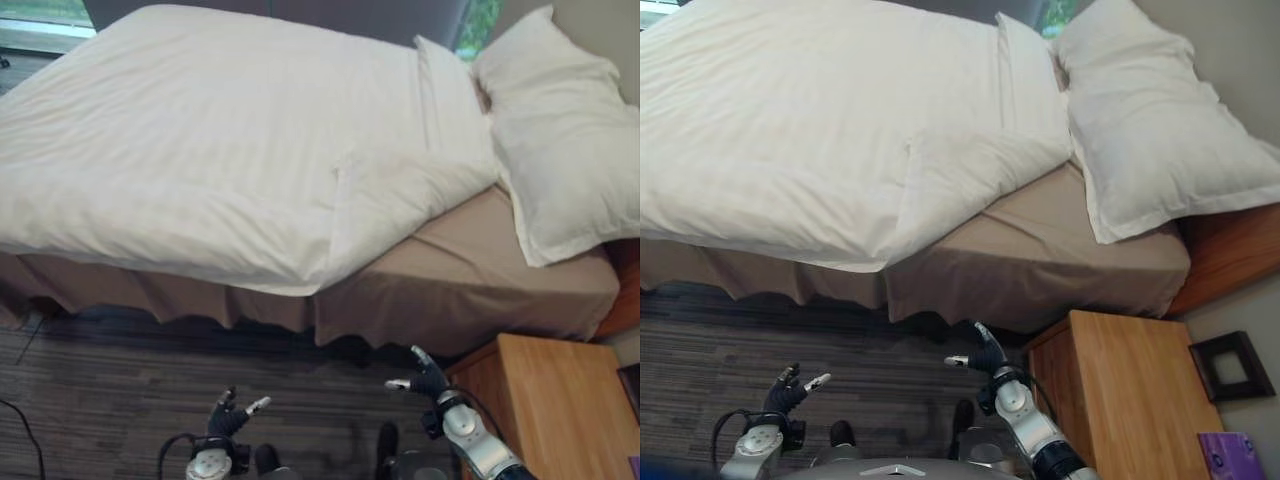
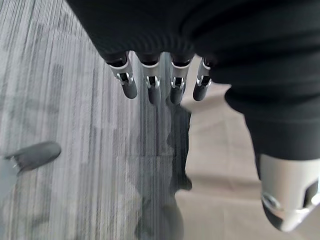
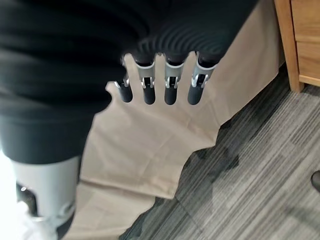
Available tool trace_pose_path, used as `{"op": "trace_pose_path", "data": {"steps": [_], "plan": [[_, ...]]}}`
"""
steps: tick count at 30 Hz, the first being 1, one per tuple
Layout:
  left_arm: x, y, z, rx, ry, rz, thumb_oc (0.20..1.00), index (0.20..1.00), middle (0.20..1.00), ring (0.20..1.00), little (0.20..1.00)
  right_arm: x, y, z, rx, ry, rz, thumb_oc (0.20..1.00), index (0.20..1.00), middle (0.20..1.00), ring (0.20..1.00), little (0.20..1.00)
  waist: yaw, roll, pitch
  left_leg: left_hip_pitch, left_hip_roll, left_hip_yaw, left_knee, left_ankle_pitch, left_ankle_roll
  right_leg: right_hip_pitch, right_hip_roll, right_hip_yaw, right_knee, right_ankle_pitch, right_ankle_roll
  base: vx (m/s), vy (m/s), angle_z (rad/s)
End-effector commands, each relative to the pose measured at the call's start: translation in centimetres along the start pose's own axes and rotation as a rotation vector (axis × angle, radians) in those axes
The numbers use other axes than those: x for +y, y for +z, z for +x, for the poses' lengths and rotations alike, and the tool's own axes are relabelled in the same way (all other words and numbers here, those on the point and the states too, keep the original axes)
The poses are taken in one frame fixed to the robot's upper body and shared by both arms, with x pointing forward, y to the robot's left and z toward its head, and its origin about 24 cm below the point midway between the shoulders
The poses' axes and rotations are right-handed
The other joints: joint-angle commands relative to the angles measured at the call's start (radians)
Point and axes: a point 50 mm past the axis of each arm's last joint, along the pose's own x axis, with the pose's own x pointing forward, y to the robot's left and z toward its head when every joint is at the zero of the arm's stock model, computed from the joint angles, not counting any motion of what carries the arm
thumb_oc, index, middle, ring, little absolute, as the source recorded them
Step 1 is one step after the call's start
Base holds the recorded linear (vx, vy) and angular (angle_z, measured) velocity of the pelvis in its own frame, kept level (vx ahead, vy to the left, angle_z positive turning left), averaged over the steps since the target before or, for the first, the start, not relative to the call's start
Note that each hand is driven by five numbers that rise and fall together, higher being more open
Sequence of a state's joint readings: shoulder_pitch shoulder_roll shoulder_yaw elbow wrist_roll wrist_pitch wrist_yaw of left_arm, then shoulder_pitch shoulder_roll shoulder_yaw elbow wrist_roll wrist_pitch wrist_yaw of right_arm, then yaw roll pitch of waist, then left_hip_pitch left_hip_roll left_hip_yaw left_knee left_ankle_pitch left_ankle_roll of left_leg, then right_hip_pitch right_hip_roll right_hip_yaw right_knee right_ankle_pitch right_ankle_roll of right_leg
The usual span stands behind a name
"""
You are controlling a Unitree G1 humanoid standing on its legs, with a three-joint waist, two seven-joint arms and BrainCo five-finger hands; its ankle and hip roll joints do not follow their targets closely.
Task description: Making the bed.
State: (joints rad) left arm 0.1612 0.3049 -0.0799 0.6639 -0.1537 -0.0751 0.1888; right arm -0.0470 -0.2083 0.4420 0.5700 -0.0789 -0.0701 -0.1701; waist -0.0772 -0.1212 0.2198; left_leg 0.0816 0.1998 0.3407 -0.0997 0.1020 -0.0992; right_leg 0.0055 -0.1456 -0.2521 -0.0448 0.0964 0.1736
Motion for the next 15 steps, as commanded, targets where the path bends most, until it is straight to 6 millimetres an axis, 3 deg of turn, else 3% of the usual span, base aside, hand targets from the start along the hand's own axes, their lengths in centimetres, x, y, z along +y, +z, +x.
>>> {"op": "trace_pose_path", "data": {"steps": [1,2,5,6,7,8,11,12,14,15], "plan": [[-0.1,5.5,1.4,-0.208,-0.003,0.021,1.0,1.0,1.0,1.0,1.0,-0.4,5.3,1.2,-0.218,-0.024,-0.002,1.0,1.0,1.0,1.0,1.0,-0.028,0.008,0.041,0.136,-0.095,-0.02,0.019,-0.211,0.038,-0.16,-0.032,-0.014,0.025,0.012,0.024,0.29,-0.133,0.22],[-0.4,6.6,1.6,-0.252,-0.001,0.043,1.0,1.0,1.0,1.0,1.0,-0.2,5.2,1.2,-0.22,-0.019,0.008,1.0,1.0,1.0,1.0,1.0,-0.035,0.015,0.027,0.159,-0.115,-0.037,0.047,-0.248,0.04,-0.14,-0.036,-0.012,0.005,0.009,0.008,0.2,-0.086,0.23],[-0.9,7.9,1.4,-0.313,-0.005,0.025,1.0,1.0,1.0,1.0,1.0,-0.7,5.7,1.3,-0.243,-0.023,-0.007,1.0,1.0,1.0,1.0,1.0,-0.053,0.037,0.027,0.154,-0.108,-0.049,0.171,-0.28,0.02,-0.106,-0.034,-0.013,0.003,-0.002,-0.018,0.31,-0.143,0.2],[-1.4,9.1,1.1,-0.371,-0.013,0.003,1.0,1.0,1.0,1.0,1.0,-1.3,6.3,1.3,-0.283,-0.036,-0.029,1.0,1.0,1.0,1.0,1.0,-0.058,0.047,0.033,0.113,-0.082,-0.055,0.294,-0.235,-0.015,-0.064,-0.016,-0.006,-0.017,-0.009,-0.043,0.2,-0.243,0.17],[-1.5,10.6,0.8,-0.44,-0.013,-0.038,1.0,1.0,1.0,1.0,1.0,-2.2,7.0,1.5,-0.304,-0.063,-0.054,1.0,1.0,1.0,1.0,1.0,-0.041,0.046,0.047,0.021,-0.034,-0.061,0.506,-0.136,-0.071,-0.02,-0.004,-0.004,-0.027,-0.033,-0.08,0.38,-0.394,0.13],[-1.0,12.5,0.2,-0.531,0.001,-0.099,1.0,1.0,1.0,1.0,1.0,-3.7,7.9,1.7,-0.34,-0.121,-0.076,1.0,1.0,1.0,1.0,1.0,-0.016,0.027,0.06,-0.046,0.003,-0.056,0.657,-0.032,-0.106,0.032,0.001,-0.009,-0.04,-0.062,-0.117,0.27,-0.3,0.02],[-0.6,13.9,0.0,-0.581,0.021,-0.129,1.0,1.0,1.0,1.0,1.0,-4.6,8.8,1.9,-0.366,-0.148,-0.108,1.0,1.0,1.0,1.0,1.0,-0.004,0.02,0.066,-0.1,0.033,-0.018,0.68,-0.033,-0.092,0.065,-0.001,-0.009,-0.042,-0.085,-0.123,0.26,-0.12,-0.2],[-0.5,14.3,-0.1,-0.592,0.025,-0.154,1.0,1.0,1.0,1.0,1.0,-5.2,9.3,2.0,-0.385,-0.162,-0.143,1.0,1.0,1.0,1.0,1.0,0.005,0.024,0.069,-0.107,0.04,0.001,0.648,-0.057,-0.076,0.082,0.004,-0.003,-0.042,-0.098,-0.118,0.29,0.008,-0.09],[-0.4,14.4,-0.4,-0.608,0.012,-0.171,1.0,1.0,1.0,1.0,1.0,-6.1,11.2,2.2,-0.444,-0.176,-0.218,1.0,1.0,1.0,1.0,1.0,0.023,0.034,0.066,-0.115,0.028,0.018,0.551,-0.107,-0.046,0.108,0.009,0.01,-0.042,-0.118,-0.103,0.38,0.065,-0.21],[-0.5,14.8,-0.5,-0.624,0.009,-0.173,1.0,1.0,1.0,1.0,1.0,-7.0,13.2,2.4,-0.503,-0.202,-0.281,1.0,1.0,1.0,1.0,1.0,0.039,0.04,0.06,-0.149,0.006,0.044,0.404,-0.119,-0.022,0.124,0.001,0.012,-0.042,-0.138,-0.083,0.3,0.096,-0.27]]}}
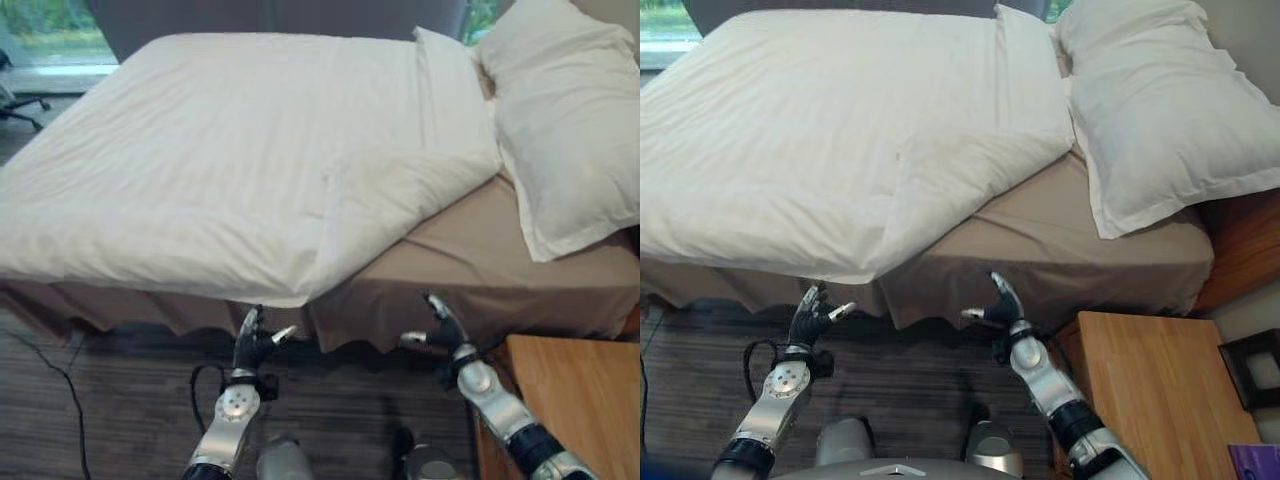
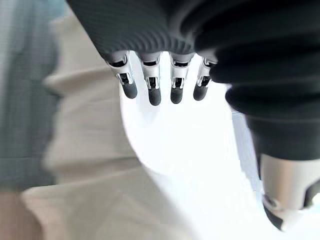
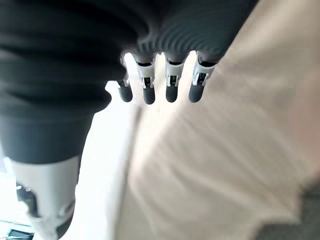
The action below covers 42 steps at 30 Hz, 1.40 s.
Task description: Making the bed.
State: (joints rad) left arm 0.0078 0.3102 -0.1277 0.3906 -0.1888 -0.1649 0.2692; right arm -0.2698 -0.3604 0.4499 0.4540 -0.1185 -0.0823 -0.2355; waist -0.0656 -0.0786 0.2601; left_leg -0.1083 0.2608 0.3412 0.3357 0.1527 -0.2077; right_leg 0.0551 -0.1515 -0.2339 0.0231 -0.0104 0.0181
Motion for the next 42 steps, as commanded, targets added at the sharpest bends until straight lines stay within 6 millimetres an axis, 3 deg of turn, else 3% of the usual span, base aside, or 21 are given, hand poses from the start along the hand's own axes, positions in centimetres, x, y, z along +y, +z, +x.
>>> {"op": "trace_pose_path", "data": {"steps": [1,4,5,10,12,13,14,15,18,20,21,22,23,25,26,34,42], "plan": [[1.1,2.7,0.5,-0.137,0.033,-0.044,1.0,1.0,1.0,1.0,1.0,-1.0,4.7,1.6,-0.209,-0.034,-0.068,1.0,1.0,1.0,1.0,1.0,0.029,-0.006,0.018,0.046,-0.062,0.048,-0.044,-0.165,0.089,0.073,0.002,-0.005,-0.11,-0.031,0.075,0.35,0.135,-0.13],[1.5,3.6,1.1,-0.159,0.04,-0.054,1.0,1.0,1.0,1.0,1.0,-2.9,6.5,2.8,-0.255,-0.103,-0.097,1.0,1.0,1.0,1.0,1.0,0.052,0.028,0.008,-0.005,-0.028,0.097,-0.252,-0.058,0.079,0.131,0.017,-0.015,-0.11,-0.077,0.095,0.37,0.143,0.01],[1.7,4.3,1.6,-0.174,0.048,-0.065,1.0,1.0,1.0,1.0,1.0,-4.0,7.8,3.5,-0.285,-0.155,-0.126,1.0,1.0,1.0,1.0,1.0,0.057,0.034,0.002,-0.003,-0.009,0.146,-0.322,-0.017,0.077,0.159,0.019,-0.024,-0.11,-0.09,0.102,0.34,0.117,0.02],[1.7,4.7,2.2,-0.173,0.042,-0.039,1.0,1.0,1.0,1.0,1.0,-4.0,9.2,4.4,-0.314,-0.177,-0.19,1.0,1.0,1.0,1.0,1.0,0.06,0.036,-0.023,0.057,-0.043,0.135,-0.398,0.002,0.099,0.202,0.01,-0.006,-0.11,-0.081,0.121,0.34,0.108,-0.26],[1.1,5.7,3.2,-0.192,0.015,0.0,1.0,1.0,1.0,1.0,1.0,-3.9,10.1,5.2,-0.312,-0.226,-0.27,1.0,1.0,1.0,1.0,1.0,0.06,0.006,-0.03,0.12,-0.081,0.15,-0.409,-0.035,0.136,0.156,-0.031,-0.005,0.078,-0.056,0.15,0.29,0.046,-0.22],[0.5,6.7,3.8,-0.216,0.002,0.005,1.0,1.0,1.0,1.0,1.0,-3.8,10.8,5.9,-0.311,-0.25,-0.254,1.0,1.0,1.0,1.0,1.0,0.056,-0.005,-0.017,0.135,-0.09,0.155,-0.415,-0.045,0.15,0.086,-0.047,0.025,0.186,0.003,0.176,0.22,0.006,0.04],[0.0,7.6,5.0,-0.218,0.006,0.005,1.0,1.0,1.0,1.0,1.0,-3.2,11.3,6.9,-0.266,-0.253,-0.21,1.0,1.0,1.0,1.0,1.0,0.035,-0.011,-0.001,0.154,-0.097,0.136,-0.419,-0.063,0.165,-0.019,-0.056,0.072,0.326,0.033,0.185,0.24,-0.043,0.14],[-0.2,8.6,6.1,-0.228,0.008,0.024,1.0,1.0,1.0,1.0,1.0,-4.1,12.5,7.8,-0.273,-0.278,-0.229,1.0,1.0,1.0,1.0,1.0,0.031,-0.009,0.002,0.158,-0.093,0.132,-0.423,-0.072,0.164,-0.066,-0.056,0.092,0.329,0.03,0.173,0.23,-0.069,0.04],[-1.2,12.6,8.4,-0.296,-0.004,0.03,1.0,1.0,1.0,1.0,1.0,-5.8,15.0,9.8,-0.244,-0.323,-0.28,1.0,1.0,1.0,1.0,1.0,0.008,-0.002,0.005,0.172,-0.094,0.106,-0.423,-0.092,0.144,-0.111,-0.062,0.089,0.184,-0.008,0.151,0.26,-0.115,0.43],[-2.0,15.3,9.6,-0.344,-0.016,0.045,1.0,1.0,1.0,1.0,1.0,-7.3,16.7,10.8,-0.225,-0.362,-0.37,1.0,1.0,1.0,1.0,1.0,-0.02,-0.012,0.003,0.195,-0.099,0.067,-0.423,-0.123,0.127,-0.153,-0.06,0.115,-0.004,0.021,0.154,0.33,-0.188,0.44],[-1.8,15.8,10.4,-0.318,0.013,0.079,1.0,1.0,1.0,1.0,1.0,-8.4,15.6,11.1,-0.153,-0.375,-0.434,1.0,1.0,1.0,1.0,1.0,-0.036,-0.015,0.003,0.205,-0.102,0.042,-0.423,-0.144,0.126,-0.155,-0.051,0.161,-0.083,0.033,0.159,0.28,-0.156,0.48],[-2.0,16.8,10.4,-0.352,-0.018,0.077,1.0,1.0,1.0,1.0,1.0,-7.5,15.7,11.4,-0.131,-0.333,-0.451,1.0,1.0,1.0,1.0,1.0,-0.026,-0.031,-0.008,0.211,-0.113,0.018,-0.423,-0.15,0.124,-0.141,-0.056,0.191,-0.108,0.03,0.171,0.26,-0.171,0.78],[-2.6,17.4,10.6,-0.36,-0.028,0.074,1.0,1.0,1.0,1.0,1.0,-7.0,17.3,11.5,-0.178,-0.35,-0.479,1.0,1.0,1.0,1.0,1.0,-0.022,-0.04,-0.011,0.211,-0.12,0.016,-0.423,-0.142,0.12,-0.153,-0.049,0.197,-0.11,0.051,0.168,0.16,-0.208,1.01],[-4.4,18.4,10.8,-0.363,-0.061,0.072,1.0,1.0,1.0,1.0,1.0,-8.3,17.6,11.8,-0.155,-0.376,-0.542,1.0,1.0,1.0,1.0,1.0,-0.018,-0.038,-0.018,0.195,-0.121,-0.014,-0.423,-0.134,0.115,-0.158,-0.043,0.197,-0.11,0.063,0.172,0.08,-0.241,1.18],[-5.0,19.4,11.3,-0.353,-0.06,0.055,1.0,1.0,1.0,1.0,1.0,-9.8,19.1,11.9,-0.167,-0.413,-0.632,1.0,1.0,1.0,1.0,1.0,-0.016,-0.022,-0.018,0.167,-0.112,-0.031,-0.423,-0.126,0.105,-0.17,-0.039,0.18,-0.11,0.076,0.172,0.03,-0.179,1.15],[-5.9,21.5,11.7,-0.363,-0.076,0.049,1.0,1.0,1.0,1.0,1.0,-13.6,22.4,11.6,-0.192,-0.512,-0.748,1.0,1.0,1.0,1.0,1.0,-0.029,-0.006,-0.004,0.062,-0.07,-0.062,-0.423,-0.08,0.067,-0.249,-0.009,0.197,-0.11,0.094,0.17,-0.02,-0.126,0.16],[-6.2,21.1,11.5,-0.371,-0.1,0.016,1.0,1.0,1.0,1.0,1.0,-15.5,22.1,11.3,-0.173,-0.559,-0.768,1.0,1.0,1.0,1.0,1.0,-0.032,0.011,0.026,0.004,-0.047,-0.064,-0.423,-0.051,0.048,-0.3,0.011,0.202,-0.11,0.105,0.161,-0.03,-0.094,0.03]]}}
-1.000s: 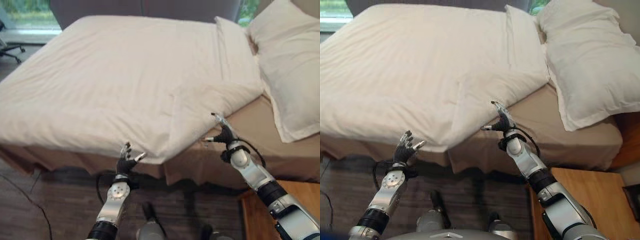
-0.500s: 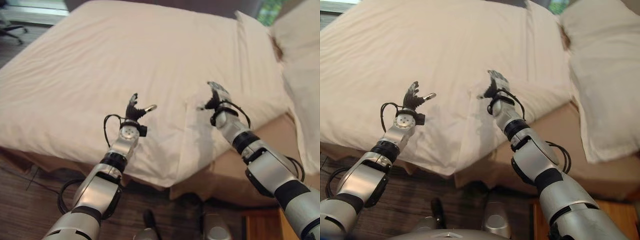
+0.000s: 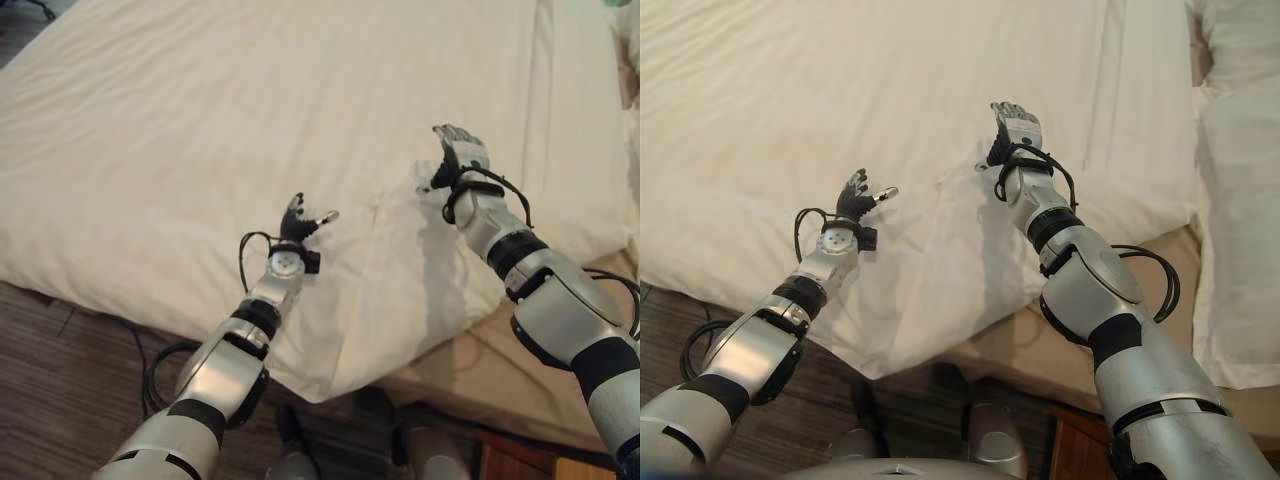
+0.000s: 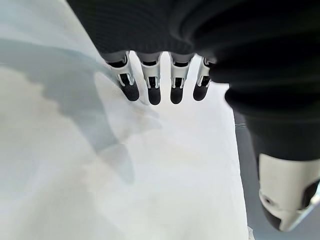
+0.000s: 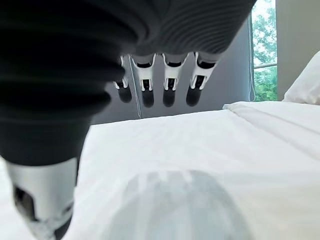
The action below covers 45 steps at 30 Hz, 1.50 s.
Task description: Making the bed.
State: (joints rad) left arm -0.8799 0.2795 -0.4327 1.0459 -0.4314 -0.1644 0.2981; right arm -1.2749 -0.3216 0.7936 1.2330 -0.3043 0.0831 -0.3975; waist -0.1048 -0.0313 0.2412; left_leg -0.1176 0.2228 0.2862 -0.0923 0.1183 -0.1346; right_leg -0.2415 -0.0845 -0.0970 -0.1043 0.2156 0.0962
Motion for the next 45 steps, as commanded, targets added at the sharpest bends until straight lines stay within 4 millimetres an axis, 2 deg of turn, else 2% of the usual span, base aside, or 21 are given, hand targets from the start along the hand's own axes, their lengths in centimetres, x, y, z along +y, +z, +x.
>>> {"op": "trace_pose_path", "data": {"steps": [1,4,5,6,8,9,11,18,21,22,24,25,27,30,32,33,35,37,41,44,45], "plan": [[1.1,5.1,1.3,-0.175,0.001,0.002,1.0,1.0,1.0,1.0,1.0,-5.5,1.6,2.0,-0.008,-0.153,-0.031,1.0,1.0,1.0,1.0,1.0,0.006,-0.034,0.053,0.008,-0.009,-0.009,0.005,-0.015,-0.026,-0.011,-0.054,0.067,0.017,-0.119,0.082,-0.03,-0.075,-0.03],[0.7,5.5,1.3,-0.18,-0.003,-0.02,1.0,1.0,1.0,1.0,1.0,-4.2,0.8,1.7,0.031,-0.115,-0.006,1.0,1.0,1.0,1.0,1.0,0.004,-0.023,0.064,-0.003,-0.006,-0.008,0.005,-0.011,-0.028,-0.023,-0.052,0.071,0.017,-0.117,0.079,-0.03,-0.075,-0.09],[0.4,5.8,1.5,-0.176,-0.003,-0.019,1.0,1.0,1.0,1.0,1.0,-3.1,0.3,1.3,0.06,-0.077,0.01,0.633,0.633,0.633,0.633,0.633,0.001,-0.014,0.07,-0.008,-0.005,-0.008,0.005,-0.009,-0.029,-0.027,-0.049,0.075,0.017,-0.118,0.077,-0.02,-0.05,-0.09],[0.4,5.8,1.5,-0.175,-0.004,-0.019,1.0,1.0,1.0,1.0,1.0,-3.0,0.3,1.3,0.061,-0.077,0.01,0.2,0.2,0.2,0.2,0.2,0.002,-0.013,0.073,-0.003,-0.005,-0.008,0.005,-0.013,-0.029,-0.022,-0.049,0.074,0.017,-0.122,0.078,-0.01,-0.043,-0.05],[0.1,6.1,1.6,-0.173,-0.005,-0.016,1.0,1.0,1.0,1.0,1.0,-2.2,0.1,1.0,0.072,-0.049,0.014,0.2,0.2,0.2,0.2,0.2,0.001,-0.008,0.074,-0.009,-0.005,-0.009,0.005,-0.008,-0.03,-0.026,-0.049,0.075,0.017,-0.119,0.077,-0.01,-0.028,0.0],[-0.4,6.4,1.7,-0.173,-0.012,-0.001,1.0,1.0,1.0,1.0,1.0,-0.4,-0.6,0.4,0.097,0.01,0.016,0.2,0.2,0.2,0.2,0.2,0.0,0.004,0.079,-0.01,-0.006,-0.014,0.005,-0.006,-0.03,-0.027,-0.049,0.076,0.017,-0.119,0.077,-0.01,-0.049,0.0],[-0.8,7.1,1.8,-0.18,-0.018,0.014,1.0,1.0,1.0,1.0,1.0,0.8,-1.8,-0.2,0.14,0.057,0.021,0.2,0.2,0.2,0.2,0.2,-0.005,0.018,0.082,-0.002,-0.009,-0.017,0.005,-0.009,-0.03,-0.017,-0.053,0.076,0.017,-0.124,0.078,0.0,-0.031,0.03],[-1.1,7.3,2.0,-0.156,0.002,0.014,1.0,1.0,1.0,1.0,1.0,0.2,-3.0,-0.2,0.206,0.021,0.158,0.2,0.2,0.2,0.2,0.2,-0.043,0.013,0.073,0.032,-0.016,-0.002,0.005,-0.024,-0.024,0.005,-0.059,0.086,0.017,-0.123,0.087,-0.02,0.045,0.04],[0.5,4.6,1.5,-0.106,0.052,0.007,1.0,1.0,1.0,1.0,1.0,1.8,-3.0,-1.2,0.204,0.0,0.31,0.2,0.2,0.2,0.2,0.2,-0.07,-0.02,0.041,0.077,-0.023,0.021,0.005,-0.049,-0.006,0.029,-0.064,0.093,0.017,-0.112,0.088,0.06,0.113,-0.08],[0.5,4.4,1.4,-0.103,0.052,0.009,1.0,1.0,1.0,1.0,1.0,2.0,-3.0,-1.2,0.206,0.003,0.31,0.2,0.2,0.2,0.2,0.2,-0.069,-0.022,0.04,0.079,-0.024,0.023,0.005,-0.049,-0.006,0.031,-0.064,0.094,0.017,-0.112,0.089,0.07,0.123,-0.18],[2.1,2.0,0.7,-0.068,0.08,0.056,1.0,1.0,1.0,1.0,1.0,3.5,-3.4,-2.5,0.188,0.019,0.356,0.2,0.2,0.2,0.2,0.2,-0.08,-0.038,0.023,0.107,-0.028,0.036,0.005,-0.063,0.001,0.047,-0.069,0.098,0.017,-0.104,0.094,0.05,0.146,-0.27],[3.6,-0.7,-0.4,-0.02,0.101,0.111,1.0,1.0,1.0,1.0,1.0,5.3,-4.1,-4.3,0.183,0.046,0.417,0.2,0.2,0.2,0.2,0.2,-0.088,-0.057,0.009,0.129,-0.031,0.048,0.005,-0.075,0.008,0.06,-0.075,0.097,0.017,-0.099,0.098,0.04,0.177,-0.21],[5.5,-3.7,-1.9,0.05,0.125,0.155,1.0,1.0,1.0,1.0,1.0,8.1,-5.5,-7.8,0.201,0.112,0.486,0.2,0.2,0.2,0.2,0.2,-0.108,-0.088,-0.013,0.157,-0.044,0.062,0.005,-0.095,0.021,0.077,-0.083,0.096,0.017,-0.083,0.109,0.0,0.141,-0.23],[6.2,-4.6,-2.7,0.06,0.123,0.156,1.0,1.0,1.0,1.0,1.0,9.5,-7.2,-9.8,0.255,0.143,0.506,0.2,0.2,0.2,0.2,0.2,-0.116,-0.107,-0.029,0.177,-0.05,0.07,0.005,-0.105,0.026,0.089,-0.093,0.088,0.017,-0.07,0.12,-0.03,0.079,-0.2],[6.0,-5.7,-4.0,0.064,0.077,0.158,1.0,1.0,1.0,1.0,1.0,11.4,-9.8,-13.0,0.366,0.19,0.543,0.2,0.2,0.2,0.2,0.2,-0.138,-0.131,-0.049,0.204,-0.056,0.081,0.005,-0.119,0.028,0.107,-0.103,0.087,0.017,-0.041,0.14,-0.04,0.053,-0.12],[6.0,-5.9,-4.0,0.067,0.076,0.159,1.0,1.0,1.0,1.0,1.0,11.5,-9.8,-13.1,0.368,0.192,0.542,0.2,0.2,0.2,0.2,0.2,-0.137,-0.132,-0.051,0.204,-0.056,0.081,0.005,-0.12,0.028,0.108,-0.104,0.087,0.017,-0.041,0.141,-0.07,0.024,-0.04],[6.1,-7.7,-5.0,0.131,0.072,0.159,1.0,1.0,1.0,1.0,1.0,12.6,-11.1,-15.0,0.437,0.22,0.556,0.2,0.2,0.2,0.2,0.2,-0.149,-0.137,-0.05,0.208,-0.056,0.074,0.005,-0.121,0.034,0.111,-0.099,0.102,0.024,-0.03,0.148,-0.11,0.024,0.06],[6.8,-9.7,-6.3,0.197,0.065,0.182,1.0,1.0,1.0,1.0,1.0,13.8,-11.7,-17.0,0.489,0.254,0.565,0.2,0.2,0.2,0.2,0.2,-0.134,-0.132,-0.039,0.203,-0.043,0.08,0.005,-0.107,0.049,0.133,-0.103,0.088,0.113,-0.07,0.128,-0.2,-0.003,-0.01],[7.8,-11.4,-7.5,0.26,0.076,0.194,1.0,1.0,1.0,1.0,1.0,14.7,-13.3,-18.7,0.578,0.275,0.572,0.2,0.2,0.2,0.2,0.2,-0.121,-0.118,-0.035,0.185,-0.024,0.083,0.005,-0.09,0.052,0.175,-0.118,0.095,0.214,-0.106,0.114,-0.19,-0.032,-0.08],[8.1,-12.0,-7.7,0.29,0.085,0.194,1.0,1.0,1.0,1.0,1.0,15.2,-14.3,-19.6,0.645,0.283,0.576,0.2,0.2,0.2,0.2,0.2,-0.118,-0.107,-0.047,0.166,-0.011,0.09,0.005,-0.072,0.05,0.184,-0.128,0.117,0.244,-0.104,0.11,-0.13,-0.085,-0.02],[8.4,-12.7,-8.1,0.321,0.104,0.19,1.0,1.0,1.0,1.0,1.0,15.9,-15.5,-21.2,0.73,0.301,0.586,0.2,0.2,0.2,0.2,0.2,-0.122,-0.103,-0.059,0.151,-0.005,0.091,0.005,-0.058,0.045,0.211,-0.139,0.146,0.247,-0.098,0.111,-0.13,-0.179,0.05]]}}
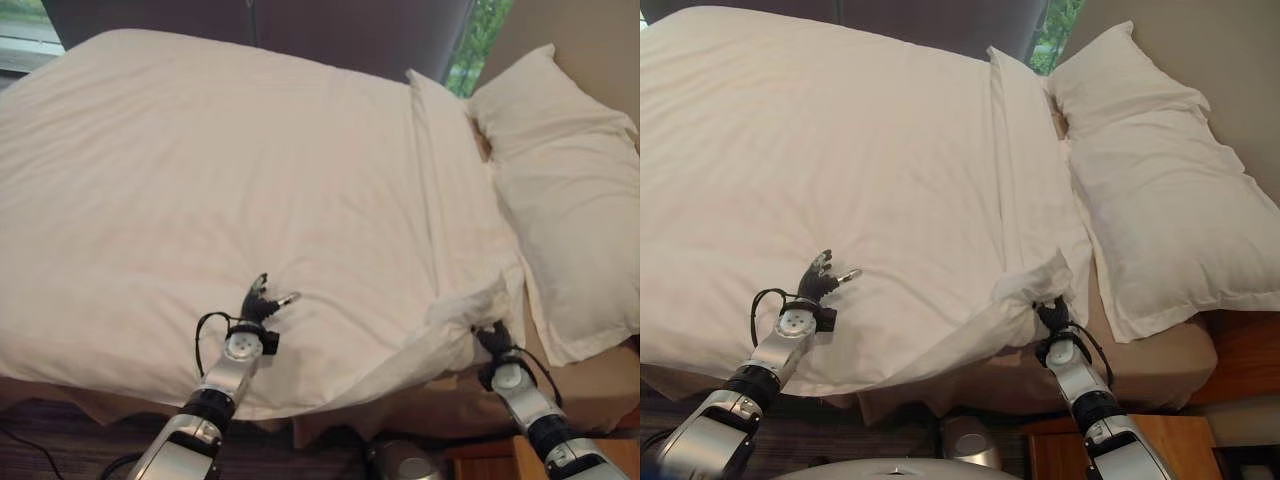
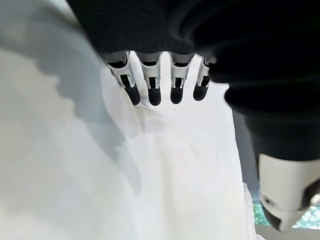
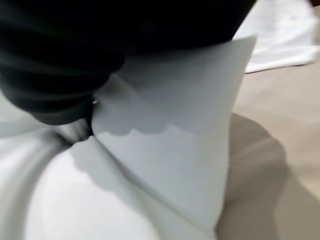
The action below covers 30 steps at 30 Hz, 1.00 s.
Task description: Making the bed.
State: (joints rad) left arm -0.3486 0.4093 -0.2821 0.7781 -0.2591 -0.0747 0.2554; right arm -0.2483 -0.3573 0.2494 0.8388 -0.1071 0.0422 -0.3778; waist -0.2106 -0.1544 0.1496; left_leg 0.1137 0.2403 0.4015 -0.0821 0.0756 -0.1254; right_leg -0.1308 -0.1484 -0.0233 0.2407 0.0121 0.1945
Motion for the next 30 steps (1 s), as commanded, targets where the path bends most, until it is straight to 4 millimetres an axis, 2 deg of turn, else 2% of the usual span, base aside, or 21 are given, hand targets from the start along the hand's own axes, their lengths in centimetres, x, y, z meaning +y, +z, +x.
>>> {"op": "trace_pose_path", "data": {"steps": [1,3,6,7,8,9,13,14,16,17,18,21,22,23,24,25,26,27,28,29,30], "plan": [[2.1,-0.5,0.3,0.026,0.062,0.027,1.0,1.0,1.0,1.0,1.0,-1.8,0.7,1.1,0.023,-0.052,0.072,0.2,0.2,0.2,0.2,0.2,-0.014,0.013,0.025,-0.091,-0.023,-0.024,-0.005,-0.005,0.032,0.136,-0.081,0.091,-0.126,0.102,0.016,-0.19,-0.236,-0.05],[2.6,-1.6,-0.1,0.063,0.087,0.005,1.0,1.0,1.0,1.0,1.0,-1.5,-0.7,0.6,0.064,-0.039,0.084,0.2,0.2,0.2,0.2,0.2,-0.002,0.013,0.014,-0.108,-0.016,-0.024,-0.005,0.015,0.025,0.165,-0.078,0.121,-0.18,0.068,0.015,-0.14,-0.17,-0.24],[2.9,-4.3,-1.3,0.151,0.112,-0.03,1.0,1.0,1.0,1.0,1.0,-1.0,-2.9,-0.4,0.117,-0.022,0.052,0.2,0.2,0.2,0.2,0.2,0.012,0.025,0.006,-0.107,0.018,-0.001,-0.005,0.042,0.006,0.192,-0.058,0.1,-0.249,0.002,0.001,-0.09,-0.155,-0.32],[2.9,-4.3,-1.3,0.152,0.112,-0.03,1.0,1.0,1.0,1.0,1.0,-1.0,-2.9,-0.4,0.118,-0.022,0.052,0.2,0.2,0.2,0.2,0.2,0.012,0.025,0.006,-0.106,0.018,-0.001,-0.005,0.042,0.006,0.192,-0.058,0.1,-0.249,0.002,0.001,-0.1,-0.207,-0.35],[2.9,-5.7,-2.1,0.192,0.119,-0.065,1.0,1.0,1.0,1.0,1.0,-1.2,-4.4,-1.1,0.143,-0.023,0.035,0.2,0.2,0.2,0.2,0.2,0.008,0.032,0.002,-0.104,0.044,0.009,-0.005,0.066,-0.01,0.212,-0.032,0.094,-0.288,-0.02,-0.014,-0.11,-0.223,-0.32],[2.8,-6.3,-2.5,0.21,0.125,-0.08,1.0,1.0,1.0,1.0,1.0,-1.4,-5.0,-1.5,0.147,-0.026,0.025,0.2,0.2,0.2,0.2,0.2,0.002,0.034,0.003,-0.103,0.059,0.015,-0.005,0.078,-0.018,0.22,-0.021,0.089,-0.3,-0.029,-0.021,-0.15,-0.294,-0.12],[2.3,-7.9,-3.9,0.254,0.153,-0.157,1.0,1.0,1.0,1.0,1.0,-2.4,-7.4,-2.7,0.188,-0.049,0.01,0.2,0.2,0.2,0.2,0.2,-0.021,0.053,0.03,-0.098,0.122,0.029,0.003,0.144,-0.052,0.24,0.033,0.078,-0.319,-0.055,-0.05,-0.14,-0.157,-0.08],[2.2,-8.0,-3.9,0.256,0.152,-0.158,1.0,1.0,1.0,1.0,1.0,-2.4,-7.5,-2.8,0.189,-0.049,0.008,0.2,0.2,0.2,0.2,0.2,-0.021,0.056,0.031,-0.095,0.125,0.029,0.003,0.146,-0.054,0.243,0.036,0.078,-0.319,-0.054,-0.052,-0.17,-0.103,-0.24],[2.7,-7.9,-4.4,0.239,0.182,-0.229,1.0,1.0,1.0,1.0,1.0,-4.0,-7.8,-3.3,0.169,-0.102,0.051,0.2,0.2,0.2,0.2,0.2,-0.023,0.032,0.06,-0.079,0.106,-0.028,0.064,0.101,-0.043,0.231,0.056,0.087,-0.281,-0.066,-0.072,-0.26,-0.191,-0.35],[2.4,-7.9,-4.7,0.231,0.174,-0.238,1.0,1.0,1.0,1.0,1.0,-4.5,-8.6,-4.4,0.167,-0.11,0.05,0.2,0.2,0.2,0.2,0.2,-0.036,0.004,0.064,-0.071,0.056,-0.061,0.172,-0.013,-0.02,0.209,0.05,0.064,-0.263,-0.05,-0.084,-0.26,-0.188,-0.35],[2.4,-7.9,-4.7,0.231,0.174,-0.237,1.0,1.0,1.0,1.0,1.0,-4.5,-8.6,-4.4,0.167,-0.11,0.05,0.2,0.2,0.2,0.2,0.2,-0.037,0.005,0.061,-0.077,0.057,-0.063,0.174,-0.011,-0.019,0.205,0.051,0.063,-0.263,-0.047,-0.084,-0.28,-0.162,-0.19],[1.5,-7.4,-4.7,0.211,0.148,-0.249,1.0,1.0,1.0,1.0,1.0,-4.6,-9.6,-5.5,0.184,-0.123,0.041,0.2,0.2,0.2,0.2,0.2,-0.056,-0.022,0.055,-0.06,-0.03,-0.114,0.366,-0.153,0.011,0.171,0.043,0.026,-0.26,-0.017,-0.099,-0.22,-0.076,0.13],[1.0,-6.9,-4.5,0.198,0.131,-0.247,1.0,1.0,1.0,1.0,1.0,-4.2,-10.1,-5.8,0.205,-0.12,0.018,0.2,0.2,0.2,0.2,0.2,-0.071,-0.031,0.048,-0.028,-0.076,-0.134,0.425,-0.216,0.023,0.156,0.049,0.011,-0.256,-0.007,-0.101,-0.17,-0.023,-0.17],[1.0,-6.9,-4.5,0.197,0.131,-0.247,1.0,1.0,1.0,1.0,1.0,-4.2,-10.1,-5.8,0.204,-0.12,0.018,0.2,0.2,0.2,0.2,0.2,-0.073,-0.032,0.046,-0.033,-0.078,-0.135,0.424,-0.212,0.024,0.153,0.047,0.01,-0.256,-0.004,-0.102,-0.2,0.046,-0.31],[1.0,-6.3,-4.1,0.181,0.139,-0.257,1.0,1.0,1.0,1.0,1.0,-4.3,-11.5,-6.5,0.25,-0.131,-0.049,0.2,0.2,0.2,0.2,0.2,-0.095,-0.042,0.037,-0.002,-0.104,-0.134,0.454,-0.233,0.028,0.123,0.049,-0.015,-0.253,0.009,-0.101,-0.12,0.043,-0.11],[1.0,-6.3,-4.1,0.182,0.139,-0.257,1.0,1.0,1.0,1.0,1.0,-4.3,-11.5,-6.5,0.25,-0.131,-0.05,0.2,0.2,0.2,0.2,0.2,-0.097,-0.039,0.037,-0.005,-0.101,-0.137,0.458,-0.236,0.027,0.124,0.052,-0.018,-0.252,0.008,-0.102,-0.25,0.126,-0.11],[0.9,-6.2,-4.2,0.176,0.14,-0.251,1.0,1.0,1.0,1.0,1.0,-3.6,-13.6,-8.1,0.346,-0.124,-0.062,0.2,0.2,0.2,0.2,0.2,-0.129,-0.041,0.03,0.042,-0.099,-0.115,0.392,-0.28,0.043,0.088,0.055,-0.052,-0.25,0.023,-0.085,-0.22,0.141,0.06],[0.5,-5.8,-4.1,0.165,0.128,-0.256,1.0,1.0,1.0,1.0,1.0,-2.5,-14.7,-9.0,0.408,-0.108,-0.035,1.0,1.0,1.0,1.0,1.0,-0.136,-0.038,0.029,0.067,-0.108,-0.117,0.33,-0.291,0.052,0.07,0.055,-0.066,-0.242,0.033,-0.076,-0.39,0.163,0.17],[0.0,-4.8,-3.6,0.132,0.099,-0.228,1.0,1.0,1.0,1.0,1.0,0.3,-16.5,-10.9,0.537,-0.025,0.006,1.0,1.0,1.0,1.0,1.0,-0.135,-0.056,0.028,0.091,-0.126,-0.12,0.218,-0.307,0.063,0.035,0.046,-0.094,-0.236,0.073,-0.047,-0.25,0.085,0.48],[0.0,-4.8,-3.6,0.131,0.1,-0.227,1.0,1.0,1.0,1.0,1.0,0.3,-16.5,-10.9,0.536,-0.025,0.007,1.0,1.0,1.0,1.0,1.0,-0.135,-0.057,0.028,0.094,-0.128,-0.12,0.211,-0.304,0.064,0.034,0.045,-0.095,-0.237,0.073,-0.046,-0.26,0.042,0.71],[-0.2,-4.6,-3.5,0.132,0.095,-0.218,1.0,1.0,1.0,1.0,1.0,2.0,-17.3,-11.9,0.602,0.029,-0.002,1.0,1.0,1.0,1.0,1.0,-0.132,-0.074,0.035,0.1,-0.136,-0.118,0.172,-0.295,0.066,0.007,0.04,-0.096,-0.223,0.114,-0.025,-0.19,0.049,0.62]]}}
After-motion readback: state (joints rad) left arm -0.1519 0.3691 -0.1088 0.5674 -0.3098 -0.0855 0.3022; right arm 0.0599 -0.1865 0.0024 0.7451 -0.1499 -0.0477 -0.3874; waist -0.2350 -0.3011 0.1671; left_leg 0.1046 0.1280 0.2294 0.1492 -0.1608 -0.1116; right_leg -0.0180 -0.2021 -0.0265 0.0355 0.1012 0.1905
